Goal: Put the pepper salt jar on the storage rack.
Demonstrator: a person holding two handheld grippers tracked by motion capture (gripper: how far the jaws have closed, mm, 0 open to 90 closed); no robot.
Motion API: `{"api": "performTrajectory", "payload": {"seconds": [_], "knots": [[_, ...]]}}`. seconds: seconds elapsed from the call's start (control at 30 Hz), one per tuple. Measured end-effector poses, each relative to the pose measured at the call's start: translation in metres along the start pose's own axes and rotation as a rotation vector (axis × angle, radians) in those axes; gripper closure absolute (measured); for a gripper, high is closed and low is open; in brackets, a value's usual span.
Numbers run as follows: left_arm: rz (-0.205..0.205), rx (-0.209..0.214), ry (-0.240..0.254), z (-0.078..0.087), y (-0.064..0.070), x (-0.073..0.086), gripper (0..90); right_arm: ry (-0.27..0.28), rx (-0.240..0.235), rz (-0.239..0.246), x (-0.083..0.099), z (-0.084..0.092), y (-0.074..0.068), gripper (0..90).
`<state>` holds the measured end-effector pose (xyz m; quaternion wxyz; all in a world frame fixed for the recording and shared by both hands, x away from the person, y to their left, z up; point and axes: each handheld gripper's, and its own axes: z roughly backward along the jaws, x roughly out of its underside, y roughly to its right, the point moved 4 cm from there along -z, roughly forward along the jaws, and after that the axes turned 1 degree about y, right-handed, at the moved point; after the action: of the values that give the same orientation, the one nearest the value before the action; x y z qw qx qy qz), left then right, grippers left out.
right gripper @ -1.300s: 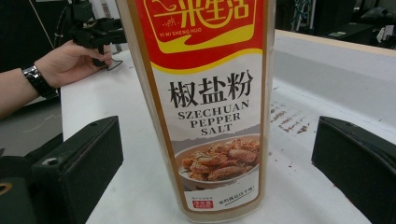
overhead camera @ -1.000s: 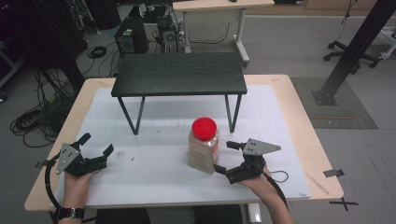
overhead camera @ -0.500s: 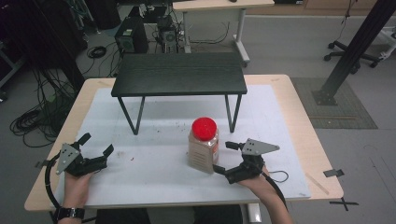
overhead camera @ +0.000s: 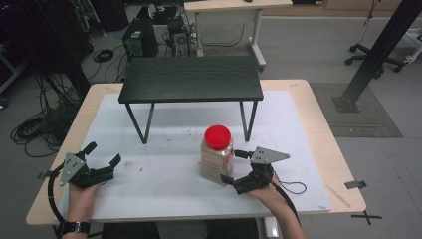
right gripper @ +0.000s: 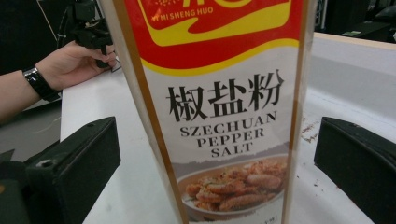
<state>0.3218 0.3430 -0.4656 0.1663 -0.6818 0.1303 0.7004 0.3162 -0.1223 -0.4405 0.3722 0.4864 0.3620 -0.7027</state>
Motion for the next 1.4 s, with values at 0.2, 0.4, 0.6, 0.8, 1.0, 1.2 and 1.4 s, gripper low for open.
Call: {"api": "performTrajectory", "payload": {"seconds": [0.2, 0.4, 0.6, 0.8, 1.0, 1.2, 1.4], "knots": [[0.001, 0.002, 0.002, 0.000, 0.000, 0.000, 0.4, 0.009, -0.003, 0.001, -0.001, -0.007, 0.000, 0.0], [0.000, 0.005, 0.002, 0.000, 0.000, 0.000, 0.3, 0.015, -0.004, 0.000, -0.002, -0.014, -0.001, 0.0], [0.001, 0.008, 0.004, 0.000, 0.001, 0.000, 0.3, 0.018, -0.009, -0.006, -0.002, -0.022, -0.001, 0.0], [0.000, 0.011, 0.005, 0.000, 0.001, 0.000, 0.3, 0.028, -0.010, -0.003, -0.002, -0.029, -0.002, 0.0], [-0.002, 0.014, 0.005, 0.000, 0.001, 0.000, 0.3, 0.047, -0.007, 0.006, -0.003, -0.034, -0.003, 0.0], [-0.002, 0.015, 0.006, 0.000, 0.001, 0.000, 0.4, 0.051, 0.005, 0.005, -0.003, -0.039, -0.003, 0.0], [-0.003, 0.018, 0.007, 0.001, 0.002, 0.000, 0.4, 0.047, -0.003, 0.000, -0.002, -0.042, -0.004, 0.0]]}}
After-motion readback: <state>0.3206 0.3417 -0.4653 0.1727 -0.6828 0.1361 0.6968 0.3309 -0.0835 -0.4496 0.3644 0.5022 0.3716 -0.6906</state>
